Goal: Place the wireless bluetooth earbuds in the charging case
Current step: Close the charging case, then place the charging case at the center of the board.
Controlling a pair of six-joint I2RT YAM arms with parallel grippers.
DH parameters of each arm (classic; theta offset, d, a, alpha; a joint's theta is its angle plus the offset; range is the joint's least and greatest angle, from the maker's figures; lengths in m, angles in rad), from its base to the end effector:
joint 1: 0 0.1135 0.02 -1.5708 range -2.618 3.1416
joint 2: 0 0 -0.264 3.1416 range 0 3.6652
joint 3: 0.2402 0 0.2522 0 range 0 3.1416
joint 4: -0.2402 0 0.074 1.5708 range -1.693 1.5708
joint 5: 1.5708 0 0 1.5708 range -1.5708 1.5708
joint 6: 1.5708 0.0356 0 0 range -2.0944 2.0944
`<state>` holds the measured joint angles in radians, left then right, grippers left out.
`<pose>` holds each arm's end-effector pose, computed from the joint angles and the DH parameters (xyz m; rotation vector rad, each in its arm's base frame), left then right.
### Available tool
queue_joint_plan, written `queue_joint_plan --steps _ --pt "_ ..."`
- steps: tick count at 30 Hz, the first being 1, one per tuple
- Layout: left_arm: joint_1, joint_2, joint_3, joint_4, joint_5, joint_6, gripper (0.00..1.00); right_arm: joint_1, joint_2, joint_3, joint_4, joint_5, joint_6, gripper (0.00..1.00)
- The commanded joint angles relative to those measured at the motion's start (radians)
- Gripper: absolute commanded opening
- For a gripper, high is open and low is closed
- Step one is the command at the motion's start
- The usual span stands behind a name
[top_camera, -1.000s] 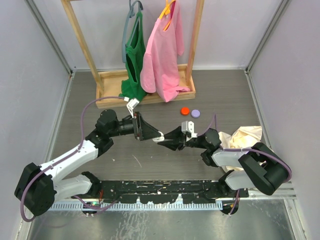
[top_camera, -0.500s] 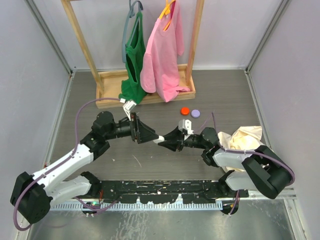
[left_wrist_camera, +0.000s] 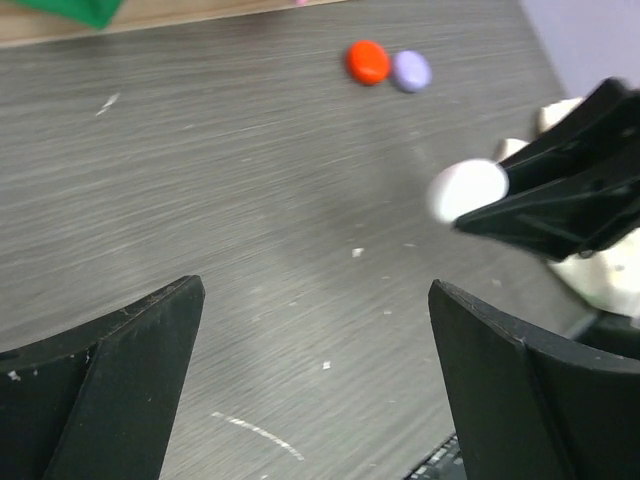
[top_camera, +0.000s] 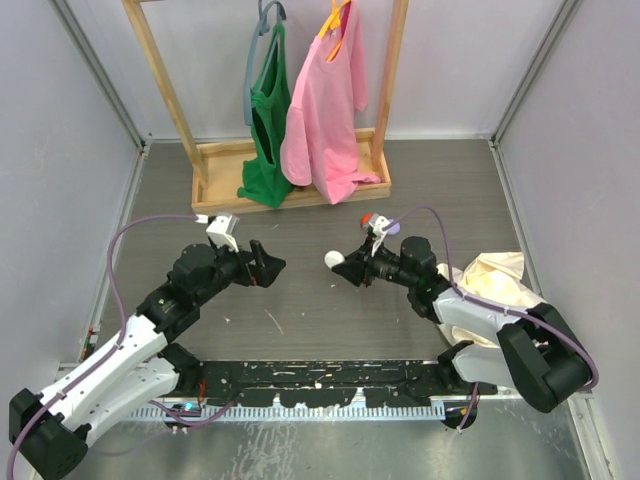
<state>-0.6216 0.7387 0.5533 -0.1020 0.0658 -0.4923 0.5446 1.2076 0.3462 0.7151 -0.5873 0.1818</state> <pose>0.1463 -0.1077 0.2740 0.1731 1.9343 -0.8210 0.1898 0.1380 0.1984 -0.7637 1.6359 1.0296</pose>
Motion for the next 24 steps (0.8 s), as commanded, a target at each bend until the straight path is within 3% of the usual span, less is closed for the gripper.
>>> queue_joint_plan --steps 1,5,10,19,24 --pt "0.000 -0.048 -0.064 -0.013 -0.228 0.041 0.99 -0.082 -0.003 0.095 -0.238 0.074 0.067 0.01" --pt "0.000 -0.085 -0.146 0.038 -0.354 0.038 0.98 -0.187 0.087 0.151 -0.358 0.057 0.104 0.01" --pt "0.000 -0.117 -0.230 0.105 -0.429 0.048 0.98 -0.292 0.226 0.202 -0.391 0.073 0.182 0.01" --pt "0.000 -0.159 -0.255 0.092 -0.443 0.055 0.98 -0.375 0.392 0.300 -0.408 0.129 0.243 0.05" --pt "0.001 -0.155 -0.258 0.093 -0.440 0.049 0.98 -0.402 0.446 0.345 -0.448 0.162 0.253 0.12"
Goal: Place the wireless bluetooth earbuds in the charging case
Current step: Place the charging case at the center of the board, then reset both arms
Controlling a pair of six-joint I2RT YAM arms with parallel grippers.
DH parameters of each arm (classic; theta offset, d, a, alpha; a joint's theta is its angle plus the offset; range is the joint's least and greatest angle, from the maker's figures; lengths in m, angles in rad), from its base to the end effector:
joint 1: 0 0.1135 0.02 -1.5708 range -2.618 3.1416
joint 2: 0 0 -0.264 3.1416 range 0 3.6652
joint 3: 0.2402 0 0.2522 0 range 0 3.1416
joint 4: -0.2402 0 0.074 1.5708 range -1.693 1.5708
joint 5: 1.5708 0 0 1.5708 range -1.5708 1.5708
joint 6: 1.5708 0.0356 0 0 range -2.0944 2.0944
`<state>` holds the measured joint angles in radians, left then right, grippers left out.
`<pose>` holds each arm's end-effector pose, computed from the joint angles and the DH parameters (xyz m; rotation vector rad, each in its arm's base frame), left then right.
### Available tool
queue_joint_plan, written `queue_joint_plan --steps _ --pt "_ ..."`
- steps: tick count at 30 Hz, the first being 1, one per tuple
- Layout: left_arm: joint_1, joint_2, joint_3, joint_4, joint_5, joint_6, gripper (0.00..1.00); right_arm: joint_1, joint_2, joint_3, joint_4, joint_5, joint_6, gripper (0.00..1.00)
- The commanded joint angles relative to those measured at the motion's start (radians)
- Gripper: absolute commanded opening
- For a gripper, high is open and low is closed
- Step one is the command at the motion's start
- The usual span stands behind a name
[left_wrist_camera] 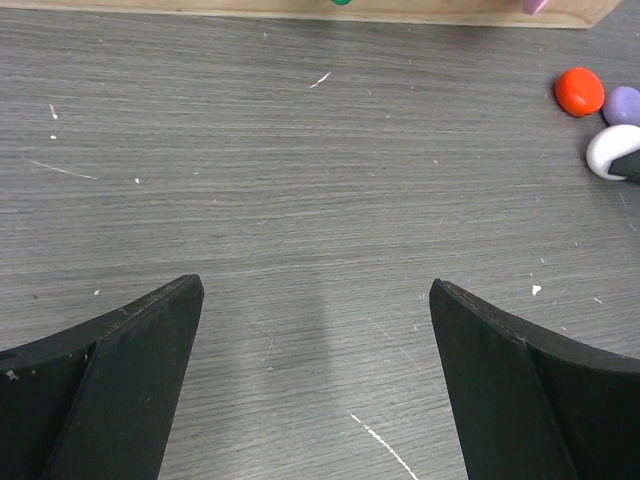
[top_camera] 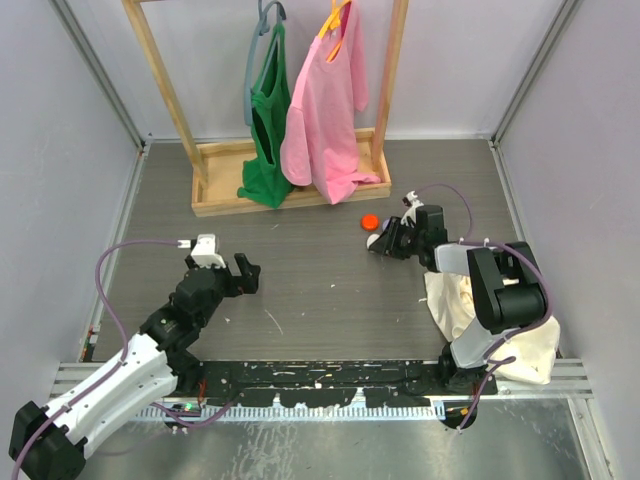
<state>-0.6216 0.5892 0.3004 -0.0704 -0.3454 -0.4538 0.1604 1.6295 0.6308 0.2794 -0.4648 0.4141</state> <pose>0.1314 -0.0793 0.2102 -0.0700 1.9262 -0.3922 0.2918 0.0634 0.1339 0.0466 2.3354 0.8255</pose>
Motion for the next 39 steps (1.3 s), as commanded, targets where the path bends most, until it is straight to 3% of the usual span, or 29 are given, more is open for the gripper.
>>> queue_joint_plan --steps 1,7,19,26,33,36,37,39 --pt "0.000 -0.005 -0.004 0.060 -0.030 0.009 0.98 -0.020 0.034 0.071 -0.025 0.047 0.020 0.13" --pt "0.001 -0.019 -0.005 0.054 -0.033 0.011 0.98 -0.024 0.037 0.078 -0.055 0.086 0.014 0.32" --pt "0.000 -0.071 -0.012 0.032 -0.042 -0.001 0.98 -0.040 -0.058 0.022 -0.124 0.197 -0.017 0.49" --pt "0.001 -0.117 -0.008 0.007 -0.054 -0.030 0.98 -0.045 -0.208 -0.013 -0.220 0.228 -0.044 0.54" --pt "0.001 -0.170 0.152 -0.248 -0.039 -0.148 0.98 -0.051 -0.494 -0.042 -0.353 0.224 -0.077 0.57" --pt "0.000 -0.176 0.246 -0.393 -0.019 -0.200 0.98 -0.052 -0.630 -0.040 -0.425 0.227 -0.089 0.76" --pt "0.001 -0.181 0.275 -0.433 -0.005 -0.208 0.98 -0.052 -0.678 -0.035 -0.446 0.225 -0.093 0.97" --pt "0.001 -0.197 0.331 -0.502 0.024 -0.209 0.98 -0.052 -0.764 -0.029 -0.487 0.221 -0.102 0.99"
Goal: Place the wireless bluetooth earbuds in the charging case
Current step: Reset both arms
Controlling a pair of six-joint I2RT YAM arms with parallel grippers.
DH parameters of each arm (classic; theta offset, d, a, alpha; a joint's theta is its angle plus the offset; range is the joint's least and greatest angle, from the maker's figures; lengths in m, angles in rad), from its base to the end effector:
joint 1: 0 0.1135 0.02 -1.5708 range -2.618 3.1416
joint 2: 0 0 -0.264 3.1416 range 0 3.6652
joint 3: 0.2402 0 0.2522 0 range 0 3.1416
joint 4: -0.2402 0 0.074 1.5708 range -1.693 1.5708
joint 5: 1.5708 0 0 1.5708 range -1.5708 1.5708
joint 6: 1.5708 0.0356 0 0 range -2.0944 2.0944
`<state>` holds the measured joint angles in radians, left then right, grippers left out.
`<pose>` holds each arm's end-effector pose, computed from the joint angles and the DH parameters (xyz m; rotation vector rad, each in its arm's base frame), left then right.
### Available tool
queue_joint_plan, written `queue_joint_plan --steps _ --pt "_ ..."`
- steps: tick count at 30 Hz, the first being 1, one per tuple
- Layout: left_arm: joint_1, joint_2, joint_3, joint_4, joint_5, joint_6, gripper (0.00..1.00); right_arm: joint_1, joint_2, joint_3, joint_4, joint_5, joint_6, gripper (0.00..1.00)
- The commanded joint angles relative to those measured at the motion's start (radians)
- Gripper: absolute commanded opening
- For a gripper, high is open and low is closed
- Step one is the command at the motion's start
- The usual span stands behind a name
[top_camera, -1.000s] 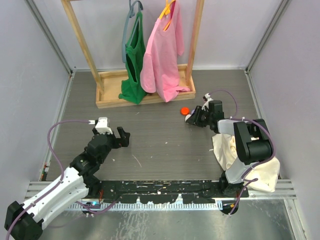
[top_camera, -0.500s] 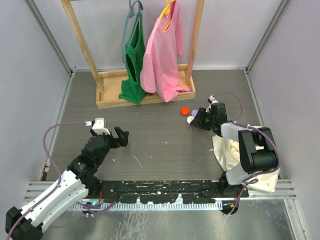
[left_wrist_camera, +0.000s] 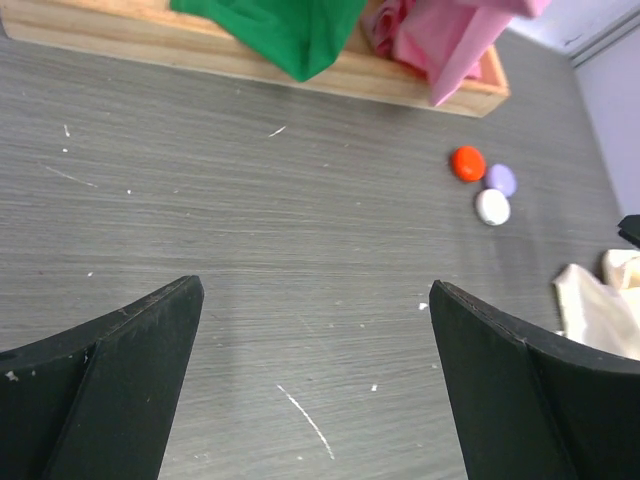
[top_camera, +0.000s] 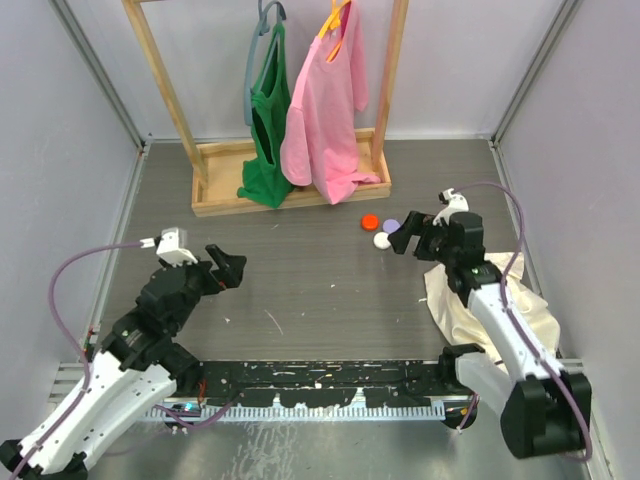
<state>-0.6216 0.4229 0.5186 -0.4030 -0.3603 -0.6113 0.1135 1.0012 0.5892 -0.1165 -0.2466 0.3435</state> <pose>0.1046 -0.0595 0.2725 -0.2400 1.8745 -0.5142 0.2174 0.0335 0.2380 0.0935 2.1246 0.5319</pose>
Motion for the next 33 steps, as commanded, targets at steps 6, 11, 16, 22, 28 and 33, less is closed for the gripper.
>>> queue_joint_plan --steps 6,11,16,22,28,33 --pt "0.001 -0.085 0.281 -0.360 0.074 0.024 0.98 -0.005 -0.367 0.031 -0.224 0.073 -0.040 0.99" --pt "0.000 -0.152 0.317 -0.407 0.112 0.116 0.98 -0.005 -0.512 0.026 -0.285 0.150 -0.039 1.00" --pt "0.000 -0.257 0.256 -0.390 0.095 0.104 0.98 -0.005 -0.635 0.013 -0.317 0.186 -0.049 0.99" --pt "0.000 -0.320 0.217 -0.371 0.068 0.132 0.98 -0.006 -0.750 -0.018 -0.300 0.249 -0.042 0.99" --pt "0.001 -0.322 0.206 -0.418 0.027 0.137 0.98 -0.005 -0.774 -0.025 -0.296 0.272 -0.045 0.99" --pt "0.000 -0.312 0.202 -0.418 0.034 0.145 0.98 -0.005 -0.769 -0.021 -0.294 0.250 -0.060 1.00"
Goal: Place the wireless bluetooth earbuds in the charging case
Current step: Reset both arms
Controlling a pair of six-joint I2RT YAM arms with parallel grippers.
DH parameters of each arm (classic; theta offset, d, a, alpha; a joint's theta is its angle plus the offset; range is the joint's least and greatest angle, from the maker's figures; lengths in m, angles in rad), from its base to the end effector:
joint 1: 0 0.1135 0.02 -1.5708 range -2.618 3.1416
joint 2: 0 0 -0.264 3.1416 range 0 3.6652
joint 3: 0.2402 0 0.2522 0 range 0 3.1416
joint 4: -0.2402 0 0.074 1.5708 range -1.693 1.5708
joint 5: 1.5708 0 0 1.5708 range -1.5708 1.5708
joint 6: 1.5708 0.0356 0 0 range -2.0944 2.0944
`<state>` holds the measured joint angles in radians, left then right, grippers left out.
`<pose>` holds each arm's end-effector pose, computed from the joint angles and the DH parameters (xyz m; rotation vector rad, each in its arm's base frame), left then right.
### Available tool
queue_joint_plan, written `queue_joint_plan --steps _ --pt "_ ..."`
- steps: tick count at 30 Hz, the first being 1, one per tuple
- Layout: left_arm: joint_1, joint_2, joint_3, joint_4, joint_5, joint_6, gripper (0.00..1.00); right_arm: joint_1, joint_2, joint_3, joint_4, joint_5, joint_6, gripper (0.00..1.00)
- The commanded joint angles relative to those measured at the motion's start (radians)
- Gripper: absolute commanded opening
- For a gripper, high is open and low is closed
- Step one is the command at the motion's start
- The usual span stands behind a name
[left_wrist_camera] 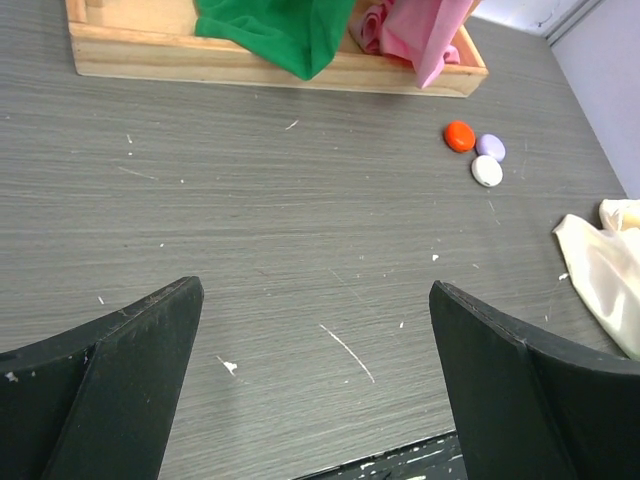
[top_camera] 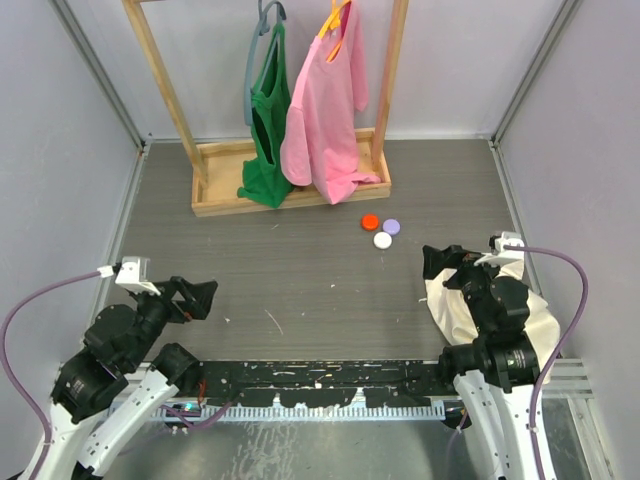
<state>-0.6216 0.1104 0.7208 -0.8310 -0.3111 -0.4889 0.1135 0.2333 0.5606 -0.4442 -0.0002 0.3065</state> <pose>0.0301 -0.0082 0.3086 -0.1059 1.8074 -0.5188 0.0841 0.0096 0.2973 0.1634 1.6896 0.3149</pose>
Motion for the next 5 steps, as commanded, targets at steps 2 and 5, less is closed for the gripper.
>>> queue_joint_plan --steps 2,5 --pt "0.000 0.005 -0.002 0.010 -0.008 0.024 0.98 -0.005 -0.002 0.008 0.034 0.004 -0.025 0.99" --pt "0.001 0.009 -0.003 0.010 -0.005 0.026 0.98 -0.005 -0.002 0.009 0.036 0.006 -0.024 1.00"
